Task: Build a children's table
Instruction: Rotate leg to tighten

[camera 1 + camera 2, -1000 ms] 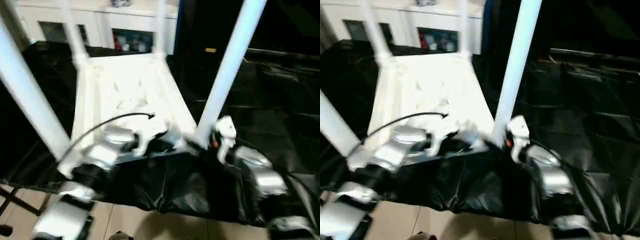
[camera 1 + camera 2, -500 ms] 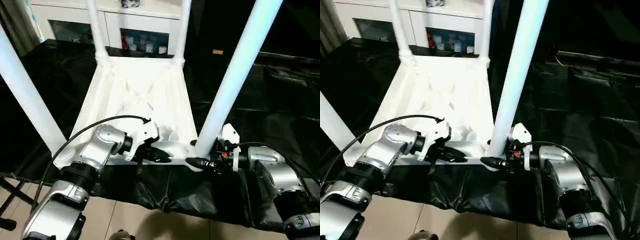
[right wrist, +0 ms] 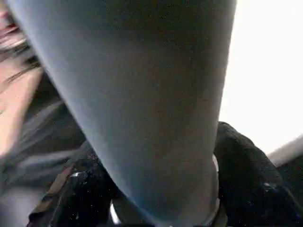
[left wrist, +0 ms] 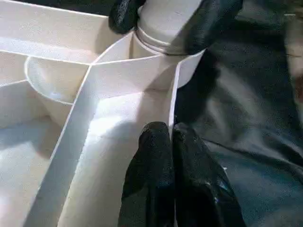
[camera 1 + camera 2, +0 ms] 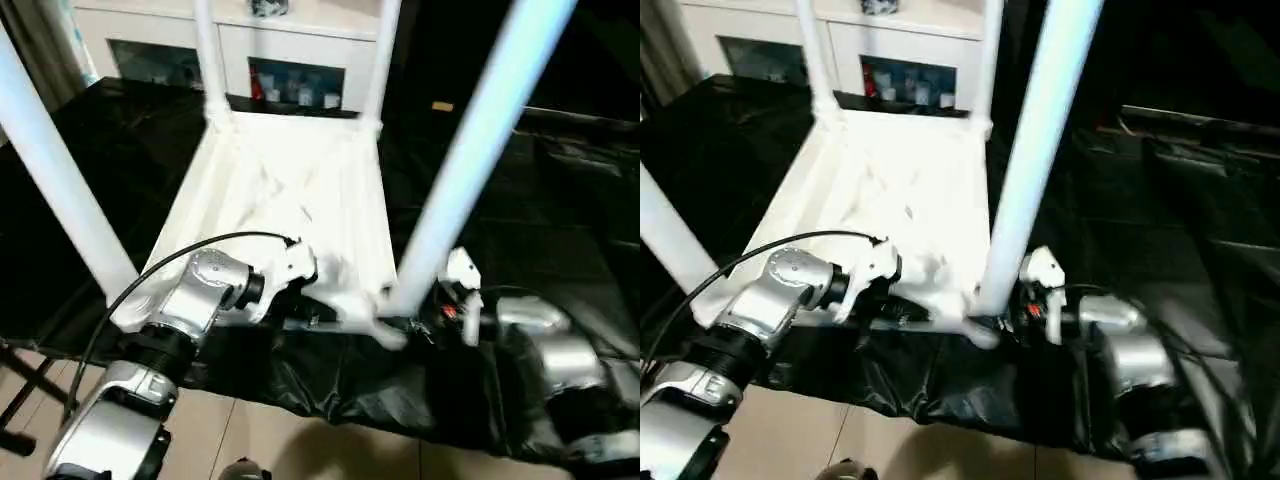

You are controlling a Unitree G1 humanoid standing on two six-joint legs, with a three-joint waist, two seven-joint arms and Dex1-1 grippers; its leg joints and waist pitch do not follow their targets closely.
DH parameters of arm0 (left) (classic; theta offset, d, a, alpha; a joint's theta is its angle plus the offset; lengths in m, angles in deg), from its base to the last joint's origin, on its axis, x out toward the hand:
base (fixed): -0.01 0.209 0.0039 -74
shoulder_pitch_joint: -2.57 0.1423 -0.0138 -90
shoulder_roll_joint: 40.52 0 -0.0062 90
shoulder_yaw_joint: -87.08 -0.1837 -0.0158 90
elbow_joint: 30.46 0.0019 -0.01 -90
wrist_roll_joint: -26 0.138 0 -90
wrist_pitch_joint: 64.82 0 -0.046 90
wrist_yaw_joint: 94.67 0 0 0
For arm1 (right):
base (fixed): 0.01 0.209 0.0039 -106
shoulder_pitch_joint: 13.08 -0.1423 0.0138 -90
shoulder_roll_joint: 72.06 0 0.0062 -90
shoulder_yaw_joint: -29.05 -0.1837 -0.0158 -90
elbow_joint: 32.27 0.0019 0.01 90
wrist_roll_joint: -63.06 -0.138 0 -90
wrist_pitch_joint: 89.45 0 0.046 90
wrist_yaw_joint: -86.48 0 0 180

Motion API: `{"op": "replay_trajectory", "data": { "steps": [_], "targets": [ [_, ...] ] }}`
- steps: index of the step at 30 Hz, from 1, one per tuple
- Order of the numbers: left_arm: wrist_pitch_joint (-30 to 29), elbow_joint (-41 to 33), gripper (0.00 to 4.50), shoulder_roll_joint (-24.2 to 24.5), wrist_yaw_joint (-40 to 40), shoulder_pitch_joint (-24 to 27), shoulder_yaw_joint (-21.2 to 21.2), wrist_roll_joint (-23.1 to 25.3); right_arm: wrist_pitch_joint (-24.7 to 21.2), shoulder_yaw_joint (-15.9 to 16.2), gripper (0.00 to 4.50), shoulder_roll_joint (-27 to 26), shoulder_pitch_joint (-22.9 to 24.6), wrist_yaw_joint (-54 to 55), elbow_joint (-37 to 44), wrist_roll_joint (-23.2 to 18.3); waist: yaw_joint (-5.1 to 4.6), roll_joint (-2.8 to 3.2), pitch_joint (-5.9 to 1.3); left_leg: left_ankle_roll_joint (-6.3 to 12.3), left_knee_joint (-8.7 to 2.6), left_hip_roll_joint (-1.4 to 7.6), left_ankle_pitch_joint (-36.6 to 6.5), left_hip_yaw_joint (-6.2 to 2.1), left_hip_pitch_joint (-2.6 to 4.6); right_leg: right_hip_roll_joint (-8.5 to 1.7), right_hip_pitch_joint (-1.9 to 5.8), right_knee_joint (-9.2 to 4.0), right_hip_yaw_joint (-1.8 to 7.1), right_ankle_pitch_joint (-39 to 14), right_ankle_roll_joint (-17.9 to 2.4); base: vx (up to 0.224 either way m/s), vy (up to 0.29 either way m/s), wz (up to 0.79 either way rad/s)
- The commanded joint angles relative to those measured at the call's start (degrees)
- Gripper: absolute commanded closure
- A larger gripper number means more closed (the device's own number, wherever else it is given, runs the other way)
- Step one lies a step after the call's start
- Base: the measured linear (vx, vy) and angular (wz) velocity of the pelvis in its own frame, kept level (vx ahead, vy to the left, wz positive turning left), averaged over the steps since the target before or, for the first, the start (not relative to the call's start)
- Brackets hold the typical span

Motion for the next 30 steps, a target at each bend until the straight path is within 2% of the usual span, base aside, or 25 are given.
{"op": "replay_trajectory", "data": {
  "steps": [1,3,4,5,9,11,12,13,14,16,19,21,23,26,30],
  "targets": [
    [-0.7,-0.5,4.5,-4.6,9.7,-3.1,1.8,-0.2,2.1,2.5,1.94,-4.9,-0.2,5.6,-0.5,1.0,-0.73,-0.25,-3.51,-0.05,-4.24,2.69,-16.8,-1.49,1.14,-3.96,2.41,-4.68,2.46,-18.0,-11.1,0.0,0.0,0.0],
    [-1.4,-0.1,4.5,-6.6,13.7,-3.4,2.0,0.5,3.1,1.9,1.95,-6.9,-0.4,11.7,-2.0,2.5,-1.47,-0.23,-3.47,-0.72,-4.34,2.65,-17.5,-1.61,1.15,-3.94,2.3,-4.79,2.42,-18.8,-10.9,0.0,0.0,0.0],
    [-1.7,0.0,4.5,-7.4,14.9,-3.5,2.0,0.7,3.1,1.7,1.95,-7.6,-0.6,14.2,-2.5,3.2,-1.62,-0.45,-3.46,-0.67,-4.3,2.57,-17.7,-1.56,1.16,-3.88,2.26,-4.91,2.41,-19.4,-10.6,0.0,0.0,0.0],
    [-1.9,0.1,4.5,-8.0,15.8,-3.6,2.0,0.9,3.1,1.6,1.96,-8.2,-0.7,16.2,-2.9,3.8,-1.81,-0.41,-3.5,-0.36,-4.29,2.49,-17.5,-1.64,1.05,-3.96,2.44,-4.96,2.41,-20.0,-10.2,0.0,0.0,0.0],
    [-2.7,1.4,4.5,-12.4,24.1,-4.3,2.1,2.4,2.0,-1.0,1.96,-13.2,-3.0,31.4,-7.1,6.6,-2.47,-0.26,-3.6,-0.2,-4.25,2.46,-15.8,-1.53,0.97,-3.68,2.26,-4.72,2.52,-17.4,-10.6,0.0,0.0,0.0],
    [-2.7,1.3,4.5,-13.0,24.6,-4.2,1.9,2.3,2.9,-0.9,1.96,-13.9,-3.1,33.0,-7.3,7.3,-2.5,-0.32,-3.7,0.33,-4.04,2.27,-14.9,-1.39,0.98,-3.64,2.41,-4.7,2.5,-15.7,-10.7,0.0,0.0,0.0],
    [-2.6,0.9,4.5,-13.3,24.4,-3.9,1.8,2.3,3.6,-0.9,1.96,-14.6,-3.1,33.1,-7.0,7.1,-2.5,-0.14,-3.73,0.64,-4.03,2.28,-14.6,-1.37,0.91,-3.65,2.46,-4.64,2.53,-15.0,-10.8,0.0,0.0,0.0],
    [-2.4,0.7,4.5,-13.5,23.9,-3.7,1.7,2.2,4.2,-0.8,1.61,-15.2,-3.0,33.2,-6.7,7.0,-2.54,-0.22,-3.8,1.24,-3.95,2.25,-13.8,-1.31,0.84,-3.56,2.54,-4.53,2.53,-13.3,-11.0,0.0,0.0,0.0],
    [-2.2,0.4,4.5,-13.5,23.3,-3.5,1.6,2.1,4.6,-0.8,1.27,-15.5,-2.9,33.1,-6.5,6.7,-2.5,-0.23,-3.83,1.82,-3.91,2.27,-13.2,-1.25,0.83,-3.54,2.57,-4.42,2.53,-11.8,-11.3,0.0,0.0,0.0],
    [-1.5,-0.1,4.5,-12.8,21.6,-3.2,1.3,1.9,4.7,-0.4,1.25,-15.3,-2.7,31.7,-5.5,6.2,-2.54,-0.13,-3.71,2.28,-3.97,2.28,-13.6,-1.23,0.81,-3.49,2.6,-4.49,2.48,-12.2,-11.6,0.0,0.0,0.0],
    [-0.9,-0.5,4.5,-11.7,19.4,-2.9,1.2,1.4,5.4,0.0,0.85,-14.3,-2.7,30.7,-5.0,6.9,-2.6,-0.13,-3.68,1.97,-4.08,2.34,-14.3,-1.32,0.79,-3.51,2.63,-4.59,2.46,-13.4,-11.3,0.0,0.0,0.0],
    [-0.6,-0.7,4.5,-10.3,17.0,-2.7,1.0,0.9,5.7,1.1,0.85,-12.2,-2.6,26.8,-4.3,7.0,-2.76,-0.33,-3.7,1.98,-4.1,2.35,-14.4,-1.31,0.77,-3.48,2.68,-4.53,2.47,-13.1,-11.4,0.0,0.0,0.0],
    [-0.1,-0.7,4.5,-8.8,14.4,-2.7,0.8,0.5,5.5,2.0,0.85,-10.0,-2.2,21.5,-3.4,6.0,-2.82,-0.45,-3.67,2.84,-4.0,2.34,-13.9,-1.27,0.69,-3.46,2.84,-4.46,2.46,-12.2,-11.5,0.0,0.0,0.0],
    [-0.3,-1.1,4.5,-6.9,10.2,-2.5,0.4,-0.2,4.8,2.9,0.85,-7.3,-1.6,14.3,-1.8,4.2,-2.61,-0.44,-3.69,3.78,-3.83,2.4,-13.1,-1.17,0.73,-3.55,2.89,-4.3,2.52,-11.2,-12.3,0.0,0.0,0.0],
    [0.3,-1.0,4.5,-4.5,4.7,-2.5,-0.3,-0.9,4.1,4.4,0.85,-3.5,-0.8,4.2,0.2,2.9,-2.35,-0.36,-3.7,4.14,-3.78,2.6,-12.5,-1.13,0.82,-3.53,2.8,-4.09,2.45,-10.3,-13.4,0.0,0.0,0.0]
  ]
}}
